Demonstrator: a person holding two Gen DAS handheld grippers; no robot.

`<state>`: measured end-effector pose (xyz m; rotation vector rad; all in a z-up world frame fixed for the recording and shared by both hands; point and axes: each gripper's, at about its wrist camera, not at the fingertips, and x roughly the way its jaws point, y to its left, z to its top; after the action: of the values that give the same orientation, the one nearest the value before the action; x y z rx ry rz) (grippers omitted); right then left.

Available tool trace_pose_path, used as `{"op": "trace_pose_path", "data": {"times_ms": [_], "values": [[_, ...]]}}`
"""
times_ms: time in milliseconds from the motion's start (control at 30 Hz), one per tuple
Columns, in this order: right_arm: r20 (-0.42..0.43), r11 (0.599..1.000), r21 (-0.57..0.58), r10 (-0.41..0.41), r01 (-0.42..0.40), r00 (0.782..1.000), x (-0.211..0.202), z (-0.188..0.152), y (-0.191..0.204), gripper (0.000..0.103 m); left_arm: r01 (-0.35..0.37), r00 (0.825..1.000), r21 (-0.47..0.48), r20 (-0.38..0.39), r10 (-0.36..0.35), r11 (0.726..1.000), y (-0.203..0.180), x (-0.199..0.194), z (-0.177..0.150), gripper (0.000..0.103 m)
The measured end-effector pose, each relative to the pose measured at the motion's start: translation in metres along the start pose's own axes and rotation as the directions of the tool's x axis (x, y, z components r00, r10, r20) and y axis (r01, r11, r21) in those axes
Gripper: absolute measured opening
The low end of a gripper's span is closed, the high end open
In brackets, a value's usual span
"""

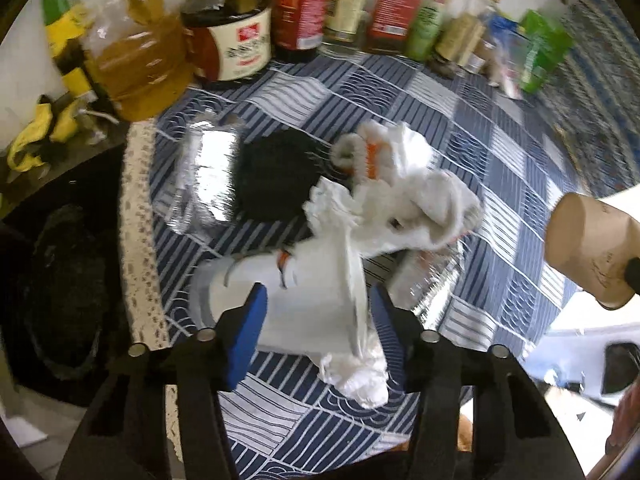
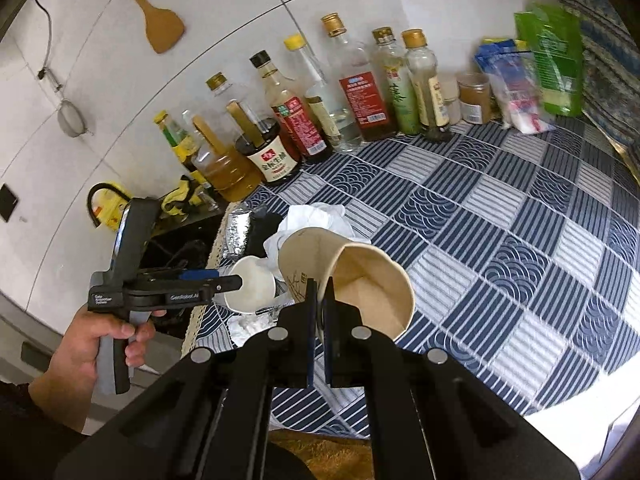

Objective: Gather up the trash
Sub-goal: 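Grasp the white paper cup with the left tool while the right holds the brown cup, then carry both held cups over the black trash bag in the sink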

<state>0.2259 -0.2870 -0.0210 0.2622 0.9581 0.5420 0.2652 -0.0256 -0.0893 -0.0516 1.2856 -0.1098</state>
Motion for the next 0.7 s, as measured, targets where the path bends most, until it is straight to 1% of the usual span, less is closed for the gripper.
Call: {"op": "trace_pose_path", "data": {"times_ms": [67,133,233,333,467,600,700], "values": [[-0.007,0.999,-0.020,0.031,-0.031,0.999,0.001,0.006,-0.009,0.004,-0.057,0.998,-0.016,-0.008,0.057,0.998,-0.003,0.004,0.003,0.043],[-0.014,0.996,-0.035,0.077,-0.078,0.997,0.003,0.015,-0.023,0.004,-0.091,0.995,-0.044,-0.035,0.090,0.995,-0.004,0.009,0.004,0.037],[-0.026,0.991,-0.064,0.117,-0.118,0.993,0.005,0.026,-0.038,0.004,-0.172,0.984,-0.060,-0.051,0.169,0.983,-0.012,0.012,0.003,0.030],[-0.040,0.984,-0.100,0.147,-0.150,0.988,0.006,0.035,-0.051,0.004,-0.218,0.975,-0.070,-0.063,0.214,0.973,-0.018,0.011,0.000,0.027],[-0.063,0.971,-0.125,0.199,-0.206,0.978,0.012,0.045,-0.068,0.004,-0.293,0.954,-0.090,-0.085,0.286,0.952,-0.026,0.012,-0.007,0.026],[-0.092,0.957,-0.145,0.238,-0.250,0.967,0.020,0.053,-0.077,0.004,-0.331,0.942,-0.116,-0.089,0.322,0.936,-0.030,0.014,-0.010,0.024],[-0.101,0.947,-0.162,0.262,-0.276,0.960,0.021,0.058,-0.081,0.004,-0.340,0.940,-0.151,-0.079,0.331,0.928,-0.030,0.011,-0.009,0.020]]}}
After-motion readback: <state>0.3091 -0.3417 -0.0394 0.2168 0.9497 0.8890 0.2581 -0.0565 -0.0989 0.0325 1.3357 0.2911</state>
